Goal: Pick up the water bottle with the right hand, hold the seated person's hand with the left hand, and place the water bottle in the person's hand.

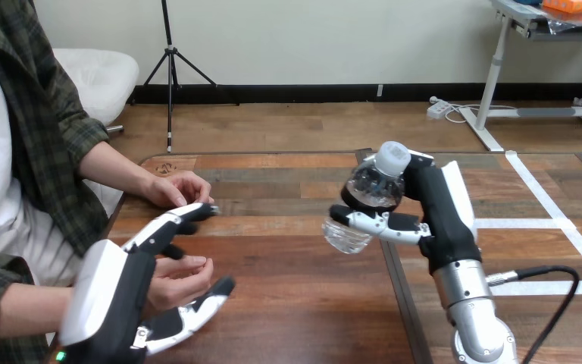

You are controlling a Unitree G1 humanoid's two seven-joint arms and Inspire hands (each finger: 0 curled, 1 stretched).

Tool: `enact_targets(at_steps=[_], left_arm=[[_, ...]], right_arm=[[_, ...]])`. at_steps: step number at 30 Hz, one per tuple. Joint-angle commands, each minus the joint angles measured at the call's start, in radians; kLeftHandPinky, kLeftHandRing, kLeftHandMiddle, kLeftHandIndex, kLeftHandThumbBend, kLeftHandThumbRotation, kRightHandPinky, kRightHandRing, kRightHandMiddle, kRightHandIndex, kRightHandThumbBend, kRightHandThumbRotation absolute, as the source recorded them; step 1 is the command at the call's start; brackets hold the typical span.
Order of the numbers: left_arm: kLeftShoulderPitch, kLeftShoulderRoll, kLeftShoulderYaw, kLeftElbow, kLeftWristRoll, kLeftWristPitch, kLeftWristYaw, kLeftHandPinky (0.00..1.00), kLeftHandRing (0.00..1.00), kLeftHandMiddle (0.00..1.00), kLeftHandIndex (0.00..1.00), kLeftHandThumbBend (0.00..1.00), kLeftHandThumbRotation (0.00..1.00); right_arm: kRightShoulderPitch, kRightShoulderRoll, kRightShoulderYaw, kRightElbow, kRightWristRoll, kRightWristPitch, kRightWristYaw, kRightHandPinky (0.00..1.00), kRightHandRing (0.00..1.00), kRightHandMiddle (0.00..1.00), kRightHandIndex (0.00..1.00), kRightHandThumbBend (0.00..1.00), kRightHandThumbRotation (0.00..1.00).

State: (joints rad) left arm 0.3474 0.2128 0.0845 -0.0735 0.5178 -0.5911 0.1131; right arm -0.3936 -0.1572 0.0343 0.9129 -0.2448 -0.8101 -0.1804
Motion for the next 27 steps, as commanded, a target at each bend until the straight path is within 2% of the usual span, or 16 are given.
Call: enact_targets(at_steps=[1, 10, 13, 15, 20, 27], left_arm=[[0.0, 0.037, 0.045, -0.103, 0.075, 0.066, 0.02, 0.63, 0.77, 0.81, 0.8, 0.66, 0.09], [0.025, 0.074, 0.088, -0.165, 0.193, 0.168, 0.037, 0.66, 0.8, 0.83, 0.83, 0.73, 0.15], [0.029, 0.086, 0.098, -0.176, 0.243, 0.194, 0.059, 0.69, 0.81, 0.84, 0.83, 0.76, 0.16], [0.026, 0.097, 0.104, -0.17, 0.289, 0.211, 0.091, 0.69, 0.81, 0.84, 0.83, 0.78, 0.17], [0.024, 0.115, 0.106, -0.169, 0.398, 0.275, 0.145, 0.71, 0.81, 0.84, 0.83, 0.83, 0.17], [0.028, 0.133, 0.091, -0.185, 0.512, 0.384, 0.154, 0.76, 0.85, 0.86, 0.83, 0.88, 0.17]], right_arm=[[-0.028, 0.008, 0.002, -0.11, 0.022, -0.03, 0.013, 0.33, 0.38, 0.45, 0.46, 0.74, 0.0], [0.0, 0.01, 0.004, -0.168, 0.031, -0.02, 0.051, 0.33, 0.38, 0.44, 0.45, 0.74, 0.0], [0.01, 0.009, 0.005, -0.188, 0.027, -0.015, 0.058, 0.33, 0.38, 0.44, 0.44, 0.74, 0.0], [0.016, 0.008, 0.005, -0.2, 0.028, -0.014, 0.064, 0.33, 0.38, 0.43, 0.44, 0.74, 0.0], [0.026, 0.005, 0.005, -0.218, 0.032, -0.017, 0.079, 0.33, 0.38, 0.43, 0.44, 0.74, 0.0], [0.041, 0.005, 0.004, -0.243, 0.052, -0.007, 0.111, 0.35, 0.39, 0.44, 0.44, 0.74, 0.0]])
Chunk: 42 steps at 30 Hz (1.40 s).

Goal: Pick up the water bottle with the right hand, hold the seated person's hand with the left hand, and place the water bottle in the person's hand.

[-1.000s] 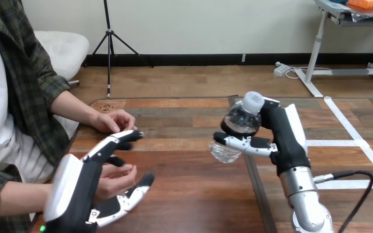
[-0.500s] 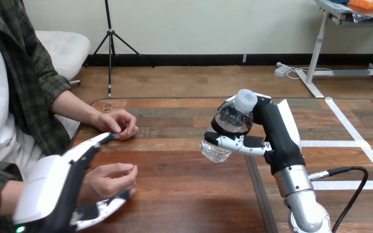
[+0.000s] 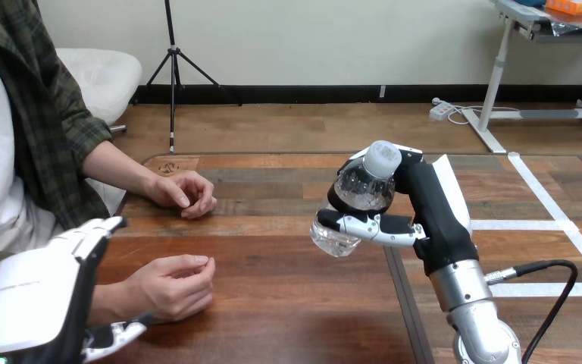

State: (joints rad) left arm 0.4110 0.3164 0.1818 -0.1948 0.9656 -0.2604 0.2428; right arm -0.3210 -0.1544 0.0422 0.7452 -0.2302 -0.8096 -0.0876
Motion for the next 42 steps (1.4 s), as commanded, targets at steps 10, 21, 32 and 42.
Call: enact_targets(at_steps=[10, 21, 32, 42], left_arm=[[-0.033, 0.038, -0.035, -0.085, 0.155, 0.186, -0.041, 0.82, 0.89, 0.89, 0.85, 0.95, 0.12], [-0.06, 0.058, -0.076, -0.065, 0.221, 0.287, -0.105, 0.89, 0.93, 0.92, 0.87, 0.98, 0.1], [-0.094, 0.085, -0.12, -0.037, 0.23, 0.343, -0.175, 0.95, 0.95, 0.93, 0.87, 0.98, 0.09], [-0.124, 0.105, -0.165, -0.032, 0.239, 0.402, -0.288, 0.97, 0.93, 0.91, 0.85, 0.94, 0.06]], right_arm=[[-0.012, -0.004, -0.005, -0.105, 0.032, 0.003, 0.037, 0.37, 0.4, 0.44, 0.44, 0.73, 0.0], [-0.01, -0.008, -0.004, -0.101, 0.036, 0.004, 0.053, 0.36, 0.4, 0.44, 0.44, 0.73, 0.0], [-0.01, -0.009, -0.006, -0.097, 0.041, 0.008, 0.071, 0.38, 0.4, 0.44, 0.45, 0.73, 0.0], [-0.011, -0.009, -0.008, -0.091, 0.04, 0.005, 0.076, 0.38, 0.41, 0.44, 0.45, 0.73, 0.0]])
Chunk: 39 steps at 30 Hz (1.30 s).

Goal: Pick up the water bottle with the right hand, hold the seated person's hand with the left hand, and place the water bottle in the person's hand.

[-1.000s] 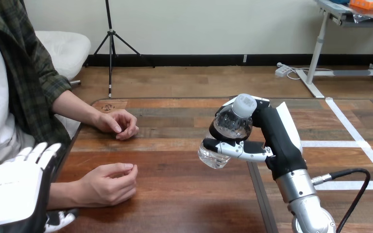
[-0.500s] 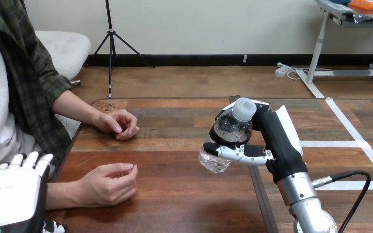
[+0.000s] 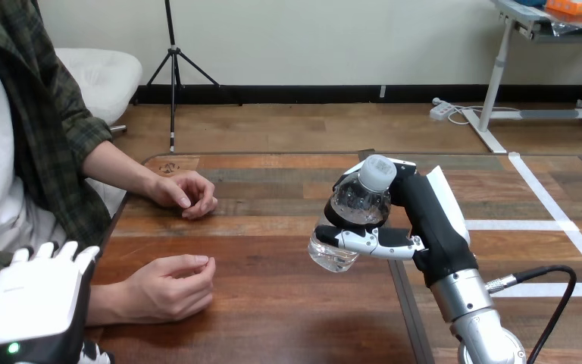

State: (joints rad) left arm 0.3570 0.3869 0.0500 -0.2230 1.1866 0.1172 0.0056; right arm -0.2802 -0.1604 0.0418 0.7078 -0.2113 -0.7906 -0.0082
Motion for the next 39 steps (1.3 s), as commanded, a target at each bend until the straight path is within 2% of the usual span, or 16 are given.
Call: enact_targets(at_steps=[1, 6, 14, 25, 39], left_arm=[[-0.074, 0.037, -0.038, -0.003, 0.021, 0.031, -0.066, 0.97, 0.93, 0.91, 0.85, 0.93, 0.06], [-0.095, 0.047, -0.059, 0.004, 0.022, 0.05, -0.124, 0.92, 0.92, 0.9, 0.83, 0.9, 0.03], [-0.129, 0.056, -0.09, 0.044, -0.001, 0.056, -0.129, 0.82, 0.87, 0.87, 0.8, 0.89, 0.0], [-0.174, 0.065, -0.134, 0.116, -0.012, 0.041, -0.084, 0.76, 0.82, 0.84, 0.79, 0.87, 0.0], [-0.229, 0.06, -0.18, 0.192, -0.03, 0.051, -0.043, 0.74, 0.8, 0.81, 0.78, 0.87, 0.0]], right_arm=[[-0.053, -0.003, -0.007, -0.053, 0.02, -0.013, -0.004, 0.38, 0.41, 0.44, 0.45, 0.73, 0.0], [-0.056, -0.002, -0.007, -0.051, 0.022, -0.012, 0.0, 0.38, 0.41, 0.44, 0.45, 0.73, 0.0], [-0.06, -0.003, -0.007, -0.049, 0.025, -0.012, 0.005, 0.38, 0.41, 0.44, 0.45, 0.72, 0.0], [-0.062, -0.006, -0.01, -0.051, 0.031, -0.009, 0.015, 0.38, 0.41, 0.44, 0.45, 0.72, 0.0], [-0.064, -0.011, -0.012, -0.051, 0.029, -0.008, 0.018, 0.38, 0.41, 0.44, 0.46, 0.72, 0.0]])
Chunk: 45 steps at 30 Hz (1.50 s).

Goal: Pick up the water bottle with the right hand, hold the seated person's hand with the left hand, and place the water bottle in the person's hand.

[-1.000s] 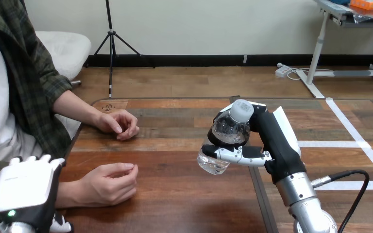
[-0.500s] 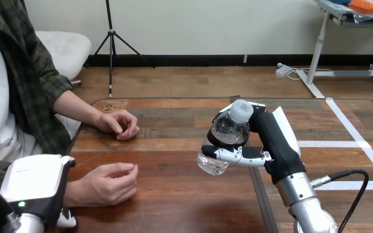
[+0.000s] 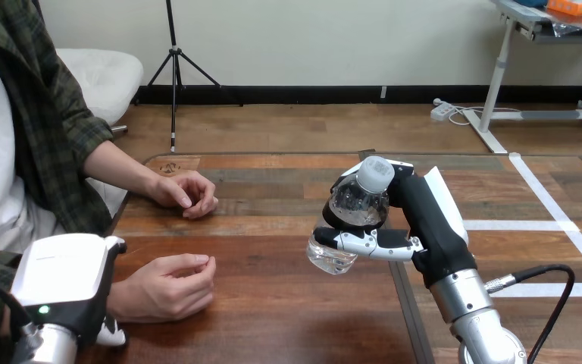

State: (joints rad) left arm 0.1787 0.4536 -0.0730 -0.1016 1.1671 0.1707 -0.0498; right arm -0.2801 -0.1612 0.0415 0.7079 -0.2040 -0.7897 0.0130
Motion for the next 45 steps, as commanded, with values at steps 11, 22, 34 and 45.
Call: enact_targets(at_steps=[11, 22, 34, 45], left_arm=[[-0.085, 0.001, -0.091, 0.141, -0.038, -0.018, 0.068, 0.68, 0.74, 0.76, 0.73, 0.86, 0.0], [-0.11, -0.004, -0.124, 0.168, -0.033, 0.032, 0.045, 0.63, 0.69, 0.71, 0.68, 0.83, 0.0], [-0.124, -0.001, -0.16, 0.174, -0.014, 0.11, -0.02, 0.63, 0.68, 0.71, 0.68, 0.84, 0.0], [-0.136, 0.01, -0.198, 0.162, 0.007, 0.178, -0.124, 0.68, 0.72, 0.75, 0.72, 0.84, 0.0]], right_arm=[[-0.063, -0.014, -0.014, -0.056, 0.024, -0.002, 0.0, 0.37, 0.4, 0.44, 0.46, 0.72, 0.0], [-0.069, -0.014, -0.016, -0.048, 0.029, -0.004, 0.002, 0.37, 0.4, 0.44, 0.46, 0.72, 0.0], [-0.077, -0.015, -0.018, -0.041, 0.041, -0.01, 0.013, 0.37, 0.4, 0.44, 0.45, 0.72, 0.0], [-0.081, -0.015, -0.021, -0.042, 0.049, -0.005, 0.024, 0.37, 0.4, 0.44, 0.45, 0.73, 0.0]])
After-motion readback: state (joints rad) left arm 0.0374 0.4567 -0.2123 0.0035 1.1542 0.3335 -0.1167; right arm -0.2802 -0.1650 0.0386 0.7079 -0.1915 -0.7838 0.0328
